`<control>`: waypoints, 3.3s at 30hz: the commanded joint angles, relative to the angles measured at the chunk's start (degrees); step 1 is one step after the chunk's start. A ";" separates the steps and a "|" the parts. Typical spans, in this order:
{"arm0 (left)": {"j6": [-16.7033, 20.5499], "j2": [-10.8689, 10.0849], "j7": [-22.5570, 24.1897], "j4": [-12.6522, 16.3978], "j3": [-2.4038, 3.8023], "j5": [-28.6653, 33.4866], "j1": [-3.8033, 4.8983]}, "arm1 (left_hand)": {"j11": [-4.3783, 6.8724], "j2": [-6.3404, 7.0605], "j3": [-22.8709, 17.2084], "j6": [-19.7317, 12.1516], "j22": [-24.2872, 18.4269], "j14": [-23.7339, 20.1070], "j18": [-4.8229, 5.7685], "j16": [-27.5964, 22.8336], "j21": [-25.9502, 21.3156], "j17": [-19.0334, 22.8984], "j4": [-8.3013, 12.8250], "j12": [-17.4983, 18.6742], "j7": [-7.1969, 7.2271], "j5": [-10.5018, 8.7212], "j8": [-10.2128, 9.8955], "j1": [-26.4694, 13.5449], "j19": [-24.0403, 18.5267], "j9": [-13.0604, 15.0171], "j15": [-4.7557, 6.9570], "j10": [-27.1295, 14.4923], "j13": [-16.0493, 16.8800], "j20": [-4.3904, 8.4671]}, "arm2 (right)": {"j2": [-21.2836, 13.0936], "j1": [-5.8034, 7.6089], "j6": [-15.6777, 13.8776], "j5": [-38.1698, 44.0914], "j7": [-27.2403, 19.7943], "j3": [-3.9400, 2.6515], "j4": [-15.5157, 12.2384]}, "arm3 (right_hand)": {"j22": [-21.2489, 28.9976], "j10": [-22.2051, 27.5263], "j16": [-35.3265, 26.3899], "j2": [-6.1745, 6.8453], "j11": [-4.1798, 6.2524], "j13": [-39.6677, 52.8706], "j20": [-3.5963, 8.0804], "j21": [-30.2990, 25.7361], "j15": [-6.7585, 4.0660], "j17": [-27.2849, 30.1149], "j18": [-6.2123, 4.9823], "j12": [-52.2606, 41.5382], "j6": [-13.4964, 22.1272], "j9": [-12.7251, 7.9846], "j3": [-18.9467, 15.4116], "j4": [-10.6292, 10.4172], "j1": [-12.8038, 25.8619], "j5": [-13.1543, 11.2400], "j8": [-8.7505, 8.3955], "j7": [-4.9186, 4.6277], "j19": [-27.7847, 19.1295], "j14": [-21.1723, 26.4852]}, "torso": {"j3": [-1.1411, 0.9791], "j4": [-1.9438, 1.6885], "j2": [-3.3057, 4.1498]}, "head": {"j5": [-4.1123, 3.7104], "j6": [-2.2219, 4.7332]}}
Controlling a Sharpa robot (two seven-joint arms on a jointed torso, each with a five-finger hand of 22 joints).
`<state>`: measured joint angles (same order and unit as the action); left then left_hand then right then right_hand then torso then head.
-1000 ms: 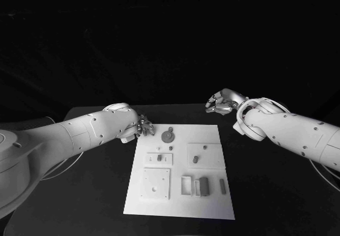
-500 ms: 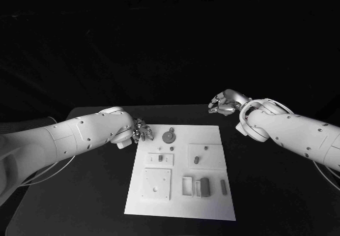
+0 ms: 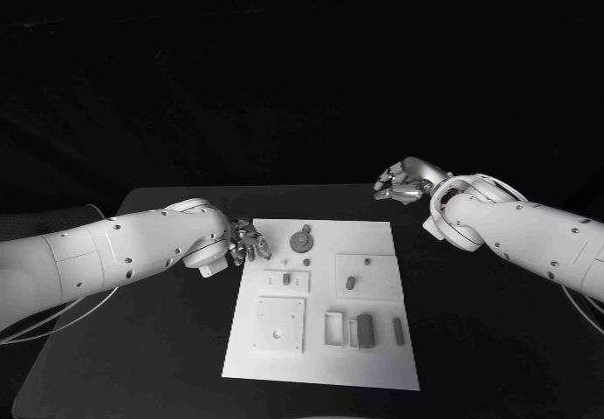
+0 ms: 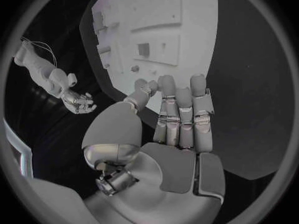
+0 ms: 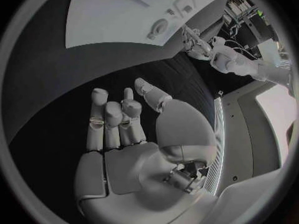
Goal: Assemble the parts on the task board
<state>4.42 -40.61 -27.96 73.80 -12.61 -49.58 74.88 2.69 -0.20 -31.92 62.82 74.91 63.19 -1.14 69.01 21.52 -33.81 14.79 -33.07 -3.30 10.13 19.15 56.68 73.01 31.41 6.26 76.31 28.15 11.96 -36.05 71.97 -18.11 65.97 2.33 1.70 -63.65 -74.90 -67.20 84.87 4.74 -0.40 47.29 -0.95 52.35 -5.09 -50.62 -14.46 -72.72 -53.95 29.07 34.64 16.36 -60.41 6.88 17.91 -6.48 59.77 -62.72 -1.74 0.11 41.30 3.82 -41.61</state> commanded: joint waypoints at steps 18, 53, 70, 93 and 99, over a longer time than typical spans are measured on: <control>0.51 -1.44 -5.07 5.69 -1.01 -1.37 -0.12 | 0.20 0.28 -0.41 1.38 1.42 0.99 -0.81 0.97 1.23 -0.39 -0.03 -0.86 0.16 1.86 0.83 0.33 0.96 4.03 0.97 0.89 0.51 0.52 | -0.25 -0.02 0.88 0.24 -0.26 -0.02 -0.19 | -0.79 0.54 -0.16 0.17 -0.03 0.10 -0.21 -0.20 -0.38 0.09 -0.54 0.33 0.06 0.10 0.12 0.03 0.46 0.21 -0.38 -0.40 0.13 0.10 | 0.01 0.00 0.03 | 0.68 -0.95; -2.78 -0.50 -5.81 5.24 -1.01 -3.96 -0.94 | 0.41 0.17 0.13 1.80 1.47 1.13 -0.66 1.80 2.57 -0.68 -0.55 -1.82 0.35 1.80 0.70 -1.28 0.86 4.65 1.36 0.91 1.13 0.94 | -0.35 -0.02 1.09 0.24 -0.12 -0.02 -0.28 | -0.80 0.58 -0.18 0.21 -0.05 0.10 -0.22 -0.23 -0.36 0.09 -0.54 0.37 0.09 0.17 0.12 0.00 0.53 0.19 -0.46 -0.43 0.11 0.14 | 0.06 0.15 0.13 | 1.05 -1.71; -4.39 -0.22 -5.80 5.27 -1.01 -4.84 -0.94 | 0.57 0.85 0.61 2.17 1.45 1.15 -0.59 2.40 3.40 -0.85 -1.23 -2.55 0.52 1.83 0.68 -2.33 0.77 5.02 1.61 0.85 1.56 1.19 | -0.34 -0.02 1.06 0.24 -0.21 -0.02 -0.31 | -0.81 0.59 -0.18 0.37 -0.06 0.11 -0.24 -0.24 -0.35 0.09 -0.54 0.37 0.10 0.21 0.04 -0.04 0.67 0.15 -0.50 -0.44 0.11 0.15 | 0.00 0.18 0.11 | 0.97 -1.96; -4.33 0.68 -5.20 4.39 -1.00 -4.83 -1.08 | 0.68 2.60 3.27 2.37 1.36 0.83 -0.55 2.98 4.49 -0.84 -2.58 -3.38 0.61 1.56 0.35 -5.20 0.14 5.60 1.86 0.33 2.06 1.54 | -0.34 -0.02 1.07 0.24 -0.27 -0.02 -0.33 | -0.81 0.59 -0.18 0.36 -0.06 0.12 -0.24 -0.24 -0.34 0.10 -0.54 0.37 0.10 0.25 0.06 -0.07 0.71 0.16 -0.54 -0.44 0.12 0.15 | -0.01 0.21 0.11 | 0.74 -2.18; -4.62 0.66 -5.14 4.37 -1.00 -4.86 -1.08 | 0.79 1.99 3.12 2.53 1.36 0.85 -0.59 3.29 4.97 -0.85 -1.21 -3.75 0.73 2.12 0.26 -3.70 0.06 5.86 2.02 0.31 2.24 1.67 | -0.33 -0.02 1.06 0.22 -0.26 -0.02 -0.33 | -0.82 0.59 -0.18 0.36 -0.06 0.12 -0.24 -0.25 -0.34 0.10 -0.54 0.37 0.10 0.25 0.06 -0.08 0.73 0.15 -0.55 -0.44 0.13 0.15 | 0.00 0.19 0.11 | 0.73 -2.30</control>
<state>0.63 -40.09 -33.65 78.20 -13.56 -54.19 73.91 3.17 2.46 -28.68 65.00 74.94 64.36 -0.92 72.12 26.19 -34.59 13.33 -36.62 -2.25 11.93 19.69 52.10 73.40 37.19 8.08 76.88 30.32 13.42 -36.40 71.96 -17.66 65.96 2.41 1.70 -63.90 -74.90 -66.99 84.87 5.04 -0.62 47.31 -0.95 52.35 -5.07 -50.62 -14.12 -72.72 -53.95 29.24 34.64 16.36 -60.10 6.88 17.62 -6.48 59.77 -62.75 -1.75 0.32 41.41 4.54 -43.87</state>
